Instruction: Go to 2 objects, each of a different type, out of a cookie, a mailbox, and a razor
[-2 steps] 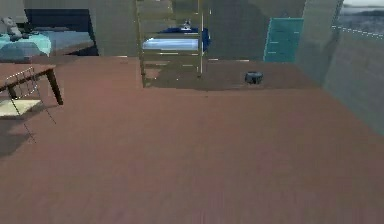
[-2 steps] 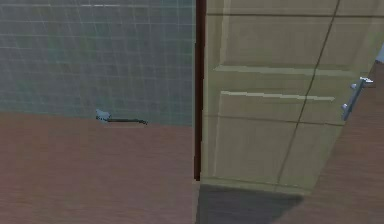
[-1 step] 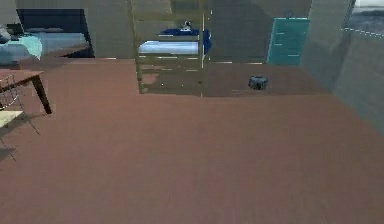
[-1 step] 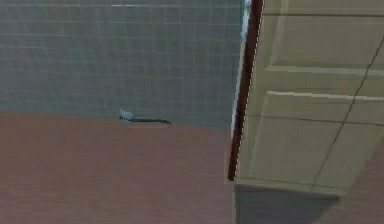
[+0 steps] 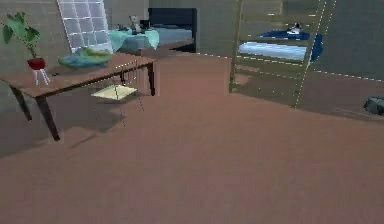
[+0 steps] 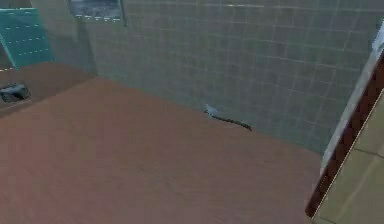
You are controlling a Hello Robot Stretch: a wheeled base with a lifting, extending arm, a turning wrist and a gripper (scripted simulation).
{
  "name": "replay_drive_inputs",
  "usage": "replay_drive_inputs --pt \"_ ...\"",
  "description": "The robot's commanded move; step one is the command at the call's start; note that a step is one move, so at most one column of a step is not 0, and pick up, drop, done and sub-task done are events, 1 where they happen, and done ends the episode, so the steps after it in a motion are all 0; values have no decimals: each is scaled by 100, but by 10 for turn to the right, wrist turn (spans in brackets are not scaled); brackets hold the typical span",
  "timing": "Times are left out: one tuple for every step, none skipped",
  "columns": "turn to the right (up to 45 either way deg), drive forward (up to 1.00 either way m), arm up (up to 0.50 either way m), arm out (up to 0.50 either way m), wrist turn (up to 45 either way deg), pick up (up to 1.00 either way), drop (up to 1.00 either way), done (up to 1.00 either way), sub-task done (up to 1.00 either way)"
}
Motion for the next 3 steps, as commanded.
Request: replay_drive_inputs --pt "0 100 0 0 0 0 0 0 0" --pt "0 100 0 0 0 0 0 0 0" --pt "0 100 0 0 0 0 0 0 0"
